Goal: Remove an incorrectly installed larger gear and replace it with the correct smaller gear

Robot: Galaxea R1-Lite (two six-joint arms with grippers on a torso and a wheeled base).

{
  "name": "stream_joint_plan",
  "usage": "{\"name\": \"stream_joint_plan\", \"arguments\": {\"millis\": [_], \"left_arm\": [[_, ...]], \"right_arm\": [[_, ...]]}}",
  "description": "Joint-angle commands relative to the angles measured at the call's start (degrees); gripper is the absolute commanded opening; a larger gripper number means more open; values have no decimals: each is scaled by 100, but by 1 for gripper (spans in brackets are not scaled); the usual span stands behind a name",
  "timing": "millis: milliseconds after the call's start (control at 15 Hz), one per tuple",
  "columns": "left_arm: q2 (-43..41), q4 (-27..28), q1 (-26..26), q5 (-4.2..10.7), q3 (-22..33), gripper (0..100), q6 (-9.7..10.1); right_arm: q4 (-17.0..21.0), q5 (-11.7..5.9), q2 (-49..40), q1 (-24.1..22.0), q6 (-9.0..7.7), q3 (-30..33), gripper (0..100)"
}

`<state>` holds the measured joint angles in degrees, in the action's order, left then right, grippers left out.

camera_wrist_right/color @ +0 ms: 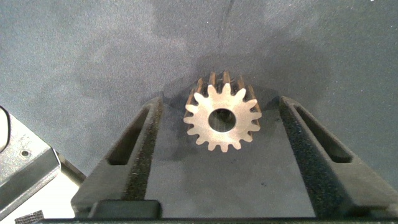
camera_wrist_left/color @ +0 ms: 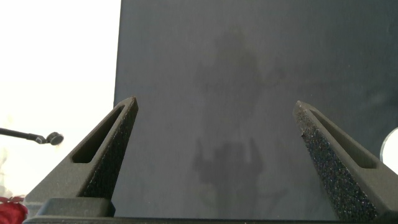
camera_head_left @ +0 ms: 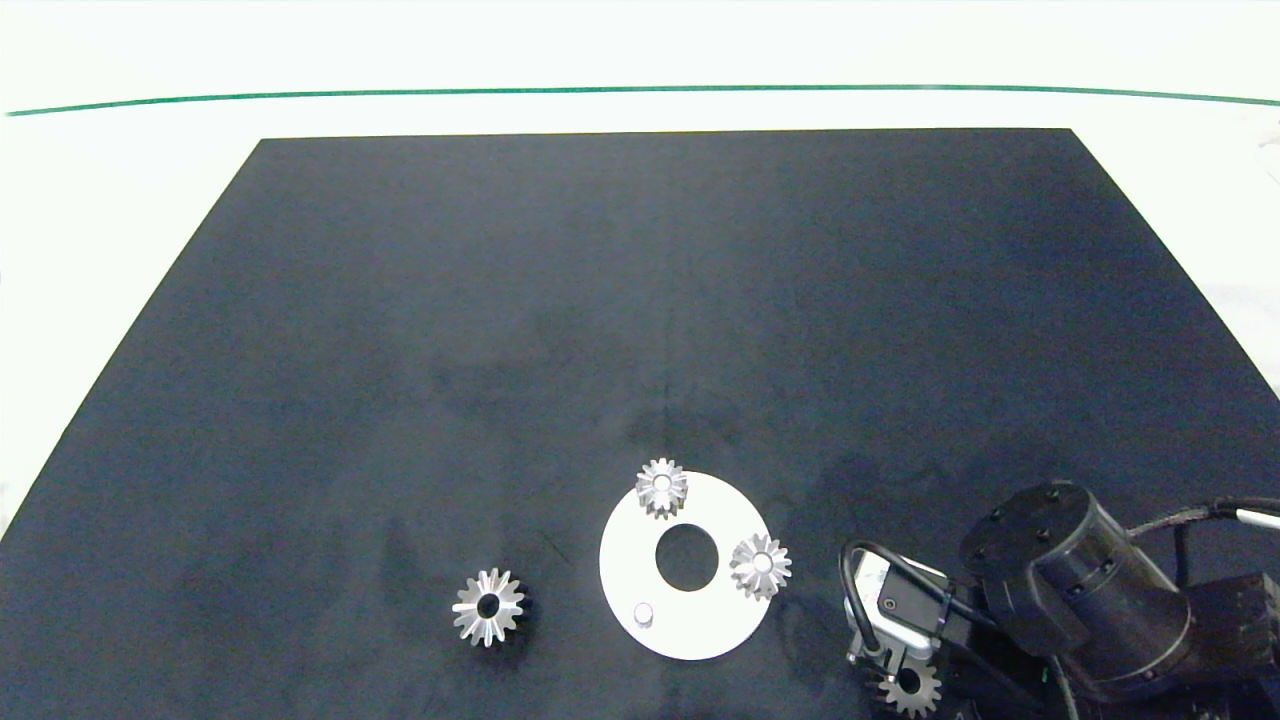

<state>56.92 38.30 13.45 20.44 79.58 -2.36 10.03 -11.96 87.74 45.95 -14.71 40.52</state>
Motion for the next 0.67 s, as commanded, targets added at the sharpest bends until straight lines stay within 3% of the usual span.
{"name": "stream_joint_plan", "arguments": {"millis": [67, 667], "left_arm": [[30, 19, -9, 12, -4, 100, -1], [30, 19, -9, 12, -4, 100, -1]], "right_arm": [[7, -8, -2, 2, -58, -9, 68], [7, -61, -2, 2, -58, -44, 50]]}}
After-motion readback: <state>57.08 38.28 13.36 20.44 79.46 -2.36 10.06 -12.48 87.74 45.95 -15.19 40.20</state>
